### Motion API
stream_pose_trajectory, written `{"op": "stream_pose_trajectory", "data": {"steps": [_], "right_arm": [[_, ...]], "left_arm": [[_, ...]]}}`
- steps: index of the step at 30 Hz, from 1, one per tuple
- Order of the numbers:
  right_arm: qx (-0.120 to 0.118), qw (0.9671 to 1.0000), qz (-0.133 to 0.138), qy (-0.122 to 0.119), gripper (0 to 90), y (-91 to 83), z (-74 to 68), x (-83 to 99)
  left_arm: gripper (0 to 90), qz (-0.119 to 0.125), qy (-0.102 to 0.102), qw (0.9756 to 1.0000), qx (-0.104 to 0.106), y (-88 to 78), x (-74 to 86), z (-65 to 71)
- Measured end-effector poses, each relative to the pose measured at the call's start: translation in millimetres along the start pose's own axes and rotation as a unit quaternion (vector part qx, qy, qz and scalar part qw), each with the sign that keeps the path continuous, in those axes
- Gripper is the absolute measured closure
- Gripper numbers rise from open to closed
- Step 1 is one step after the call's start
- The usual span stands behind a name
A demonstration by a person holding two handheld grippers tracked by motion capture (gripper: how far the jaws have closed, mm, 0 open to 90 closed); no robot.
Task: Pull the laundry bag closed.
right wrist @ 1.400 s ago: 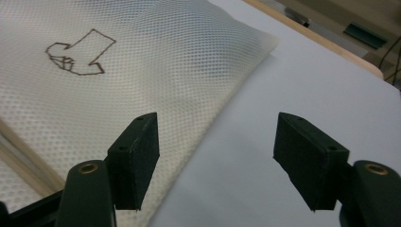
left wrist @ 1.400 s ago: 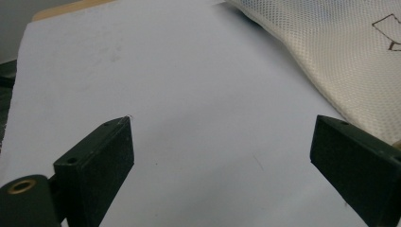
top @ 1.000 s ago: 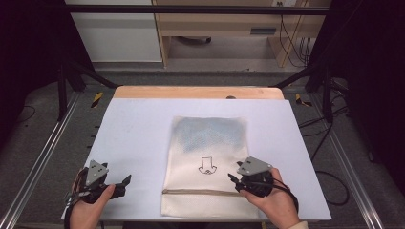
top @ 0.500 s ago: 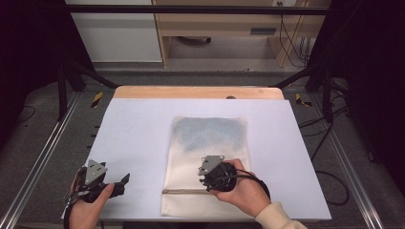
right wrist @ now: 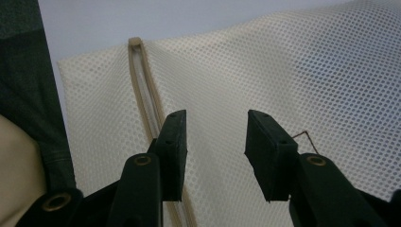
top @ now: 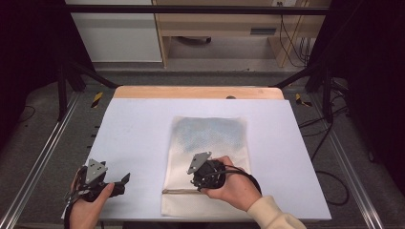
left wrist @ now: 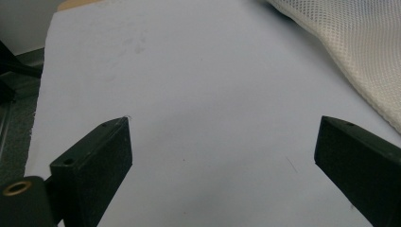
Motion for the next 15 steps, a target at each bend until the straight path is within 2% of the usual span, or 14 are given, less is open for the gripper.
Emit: {"op": "stream_pose_trajectory", "data": {"steps": [8, 15], "right_arm": [[-0.015, 0.9998, 0.0, -0.012, 64.2, 7.4, -5.0, -16.2], [-0.024, 0.9994, 0.001, -0.024, 67.0, 13.6, -10.2, -22.5]], "left_arm": [[4.5, 0.0, -0.001, 1.0, 0.0, 1.0, -0.5, -0.4], [4.5, -0.002, -0.006, 1.0, -0.002, 1.4, -0.2, -4.4]]}}
Point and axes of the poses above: each handheld gripper's, and its own axes: y roughly forward along the jaws, x roughly out of its underside, z roughly to its right, the point moved 3 cm from there along y, roughly forward along the jaws, and after that the axes turned 9 degrees about z, right-handed, at the moved point
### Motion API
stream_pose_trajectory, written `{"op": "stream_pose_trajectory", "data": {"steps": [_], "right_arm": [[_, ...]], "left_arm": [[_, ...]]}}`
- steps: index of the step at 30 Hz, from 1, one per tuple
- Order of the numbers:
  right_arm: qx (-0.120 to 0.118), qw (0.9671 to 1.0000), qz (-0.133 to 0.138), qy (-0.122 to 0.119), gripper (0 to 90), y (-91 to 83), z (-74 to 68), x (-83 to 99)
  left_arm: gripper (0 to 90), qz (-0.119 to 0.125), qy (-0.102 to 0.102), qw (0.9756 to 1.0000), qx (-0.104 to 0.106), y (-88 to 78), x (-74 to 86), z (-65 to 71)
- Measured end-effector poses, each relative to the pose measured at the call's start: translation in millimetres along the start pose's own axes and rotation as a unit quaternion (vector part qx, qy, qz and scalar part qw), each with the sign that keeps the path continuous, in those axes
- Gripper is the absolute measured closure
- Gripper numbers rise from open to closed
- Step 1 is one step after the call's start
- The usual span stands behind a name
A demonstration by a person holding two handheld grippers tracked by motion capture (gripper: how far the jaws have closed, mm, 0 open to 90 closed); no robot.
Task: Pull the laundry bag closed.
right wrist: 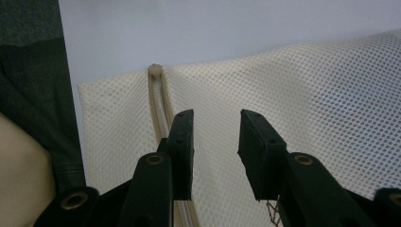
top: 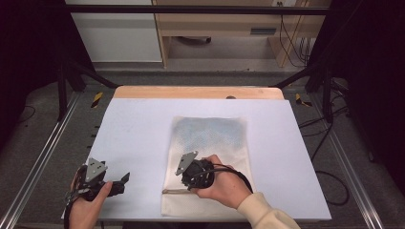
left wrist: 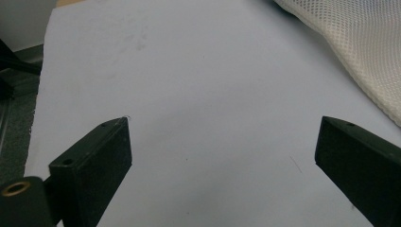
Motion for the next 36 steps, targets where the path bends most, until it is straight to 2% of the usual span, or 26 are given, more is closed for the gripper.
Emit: {"op": "stream_pose_trajectory", "data": {"steps": [6, 14, 23, 36], "right_arm": [[-0.013, 0.9998, -0.009, -0.009, 71.7, 6.3, -3.5, -6.5], [-0.03, 0.9993, -0.01, -0.019, 75.2, 14.7, -11.0, -13.6], [-0.052, 0.9979, -0.025, -0.03, 73.5, 35.0, -18.8, -19.6], [-0.069, 0.9957, -0.043, -0.045, 71.5, 58.7, -27.3, -29.5]], "left_arm": [[4.6, -0.005, -0.011, 0.9999, -0.007, -1.7, 1.6, -6.8], [4.8, -0.008, -0.009, 0.9999, -0.008, -1.0, 1.6, -7.6], [5.1, -0.009, -0.012, 0.9999, -0.007, -0.4, 1.5, -8.0], [5.3, -0.014, -0.009, 0.9999, -0.005, 1.1, 1.4, -8.3]]}}
Point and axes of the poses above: each handheld gripper's, and its own axes: y roughly forward along the jaws, x roughly out of its underside, z roughly to its right, the point moved 3 cm from there along y, roughly forward along the jaws, and after that the axes turned 9 degrees about z, right-handed, at the moved point
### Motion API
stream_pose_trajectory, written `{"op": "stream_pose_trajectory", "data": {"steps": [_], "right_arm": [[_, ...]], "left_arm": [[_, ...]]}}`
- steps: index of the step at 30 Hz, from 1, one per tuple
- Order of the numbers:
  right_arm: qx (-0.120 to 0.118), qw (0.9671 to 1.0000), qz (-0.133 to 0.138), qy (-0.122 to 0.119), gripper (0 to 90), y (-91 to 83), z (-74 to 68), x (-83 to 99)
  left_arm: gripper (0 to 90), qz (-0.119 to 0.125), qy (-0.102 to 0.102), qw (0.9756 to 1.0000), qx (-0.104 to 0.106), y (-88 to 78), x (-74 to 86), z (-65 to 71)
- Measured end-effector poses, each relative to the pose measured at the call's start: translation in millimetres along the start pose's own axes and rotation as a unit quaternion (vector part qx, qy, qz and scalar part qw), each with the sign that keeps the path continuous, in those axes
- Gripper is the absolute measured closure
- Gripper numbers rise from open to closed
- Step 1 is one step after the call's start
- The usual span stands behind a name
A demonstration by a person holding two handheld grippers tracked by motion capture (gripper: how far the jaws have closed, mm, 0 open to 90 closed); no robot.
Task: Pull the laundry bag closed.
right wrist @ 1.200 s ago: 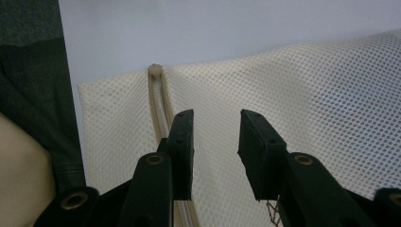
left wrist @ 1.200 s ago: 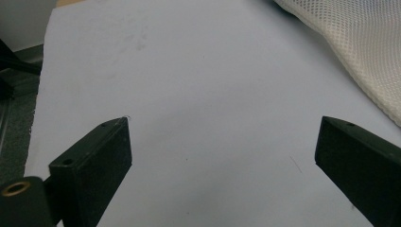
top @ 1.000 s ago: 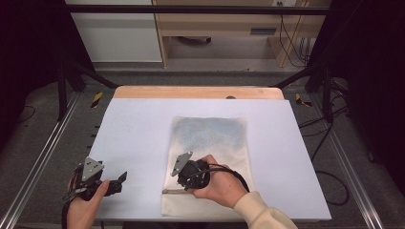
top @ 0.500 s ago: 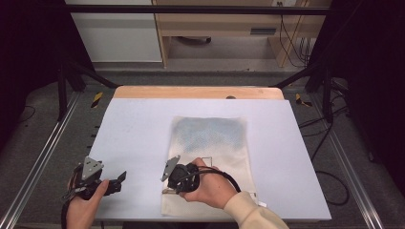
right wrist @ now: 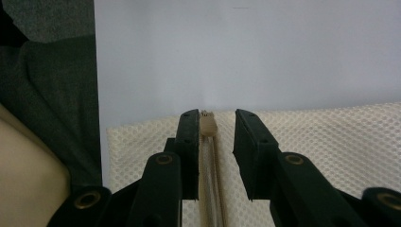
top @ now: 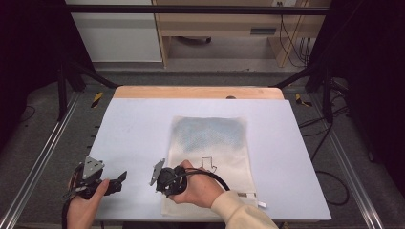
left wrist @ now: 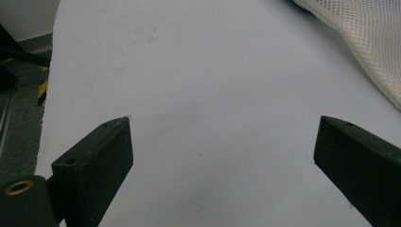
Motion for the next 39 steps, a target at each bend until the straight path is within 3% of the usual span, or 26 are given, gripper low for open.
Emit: {"op": "stream_pose_trajectory", "data": {"steps": [19, 27, 33, 39], "right_arm": [[-0.017, 0.9995, -0.026, 0.003, 71.4, 20.4, 1.6, -0.1], [-0.023, 0.9991, -0.033, 0.01, 81.1, 24.3, 1.5, -0.2], [-0.025, 0.9992, -0.03, 0.009, 81.6, 22.5, 1.7, -0.6], [-0.026, 0.9994, -0.01, 0.019, 81.8, 12.0, 4.9, -3.0]], "left_arm": [[5.4, 0.001, -0.002, 1.0, 0.003, 1.4, -0.6, 0.8], [5.4, 0.001, -0.003, 1.0, 0.005, 1.4, -0.8, 1.4], [5.4, -0.002, -0.005, 0.9999, 0.015, -0.3, -0.8, 4.2], [5.9, -0.002, -0.004, 0.9994, 0.035, -8.2, -0.8, 11.8]]}}
Point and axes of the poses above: each handheld gripper's, and its own axes: y roughly forward along the jaws, x roughly out of its underside, z roughly to its right, the point moved 3 cm from there along y, roughly forward along the jaws, and after that the axes turned 9 degrees about z, right-handed, at the moved point
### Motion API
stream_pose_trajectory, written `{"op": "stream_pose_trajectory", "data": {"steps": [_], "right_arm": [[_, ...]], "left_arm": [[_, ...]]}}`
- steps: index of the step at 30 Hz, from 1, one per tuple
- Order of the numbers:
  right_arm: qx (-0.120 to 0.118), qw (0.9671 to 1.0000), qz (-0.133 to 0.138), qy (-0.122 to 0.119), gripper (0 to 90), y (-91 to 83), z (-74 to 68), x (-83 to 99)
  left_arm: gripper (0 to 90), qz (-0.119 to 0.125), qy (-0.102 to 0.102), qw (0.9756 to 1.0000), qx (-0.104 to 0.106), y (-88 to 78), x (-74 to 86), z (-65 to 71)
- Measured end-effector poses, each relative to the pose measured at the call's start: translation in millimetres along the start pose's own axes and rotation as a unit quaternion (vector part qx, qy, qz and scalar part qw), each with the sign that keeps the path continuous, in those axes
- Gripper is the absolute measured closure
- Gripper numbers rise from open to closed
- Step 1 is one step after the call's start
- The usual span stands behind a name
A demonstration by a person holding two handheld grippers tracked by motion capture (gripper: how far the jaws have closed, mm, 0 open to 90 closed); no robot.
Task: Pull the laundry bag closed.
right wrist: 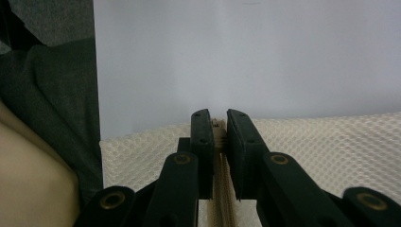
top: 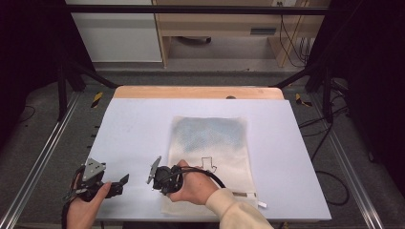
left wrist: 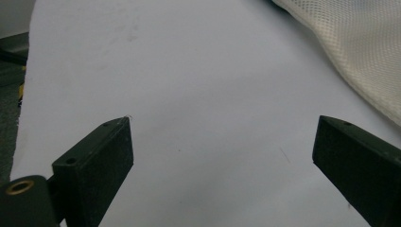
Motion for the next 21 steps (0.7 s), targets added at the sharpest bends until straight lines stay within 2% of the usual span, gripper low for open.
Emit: {"op": "stream_pose_trajectory", "data": {"steps": [2, 8, 11, 15, 17, 18, 19, 21], "right_arm": [[-0.001, 0.9999, 0.01, 0.003, 81.8, -7.9, 1.4, -2.5], [-0.003, 0.9998, 0.019, 0.009, 81.8, -17.1, 3.9, -4.7], [-0.007, 0.9996, 0.025, 0.012, 81.8, -19.7, 5.5, -5.0], [-0.008, 0.9995, 0.028, 0.012, 81.7, -20.5, 6.5, -4.8], [-0.008, 0.9995, 0.027, 0.011, 81.8, -20.2, 6.4, -4.9], [-0.009, 0.9995, 0.028, 0.01, 81.8, -20.2, 6.1, -5.1], [-0.009, 0.9995, 0.028, 0.01, 81.8, -20.2, 6.1, -5.1], [-0.01, 0.9994, 0.032, 0.006, 81.8, -21.2, 6.4, -5.7]], "left_arm": [[4.8, -0.004, 0.003, 0.9999, 0.01, -3.9, 1.3, 5.6], [4.5, -0.008, 0.004, 0.9988, 0.047, -5.8, 3.0, 28.3], [4.7, -0.005, -0.004, 0.9975, 0.071, -6.7, 4.0, 40.3], [6.0, -0.004, -0.016, 0.9937, 0.111, -5.0, 5.9, 54.4], [7.9, -0.009, -0.016, 0.9901, 0.139, -3.2, 7.0, 62.3], [8.2, -0.01, -0.019, 0.9891, 0.146, -2.1, 7.6, 64.6], [8.9, -0.01, -0.019, 0.9891, 0.146, -2.1, 7.6, 64.6], [10.9, -0.01, -0.032, 0.9856, 0.165, 0.4, 8.6, 68.6]]}}
Point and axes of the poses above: each handheld gripper's, and its own axes: y roughly forward along the jaws, x roughly out of its underside, z roughly to its right, the point moved 3 cm from there along y, roughly forward along the jaws, and after that the axes turned 9 degrees about z, right-handed, at the moved point
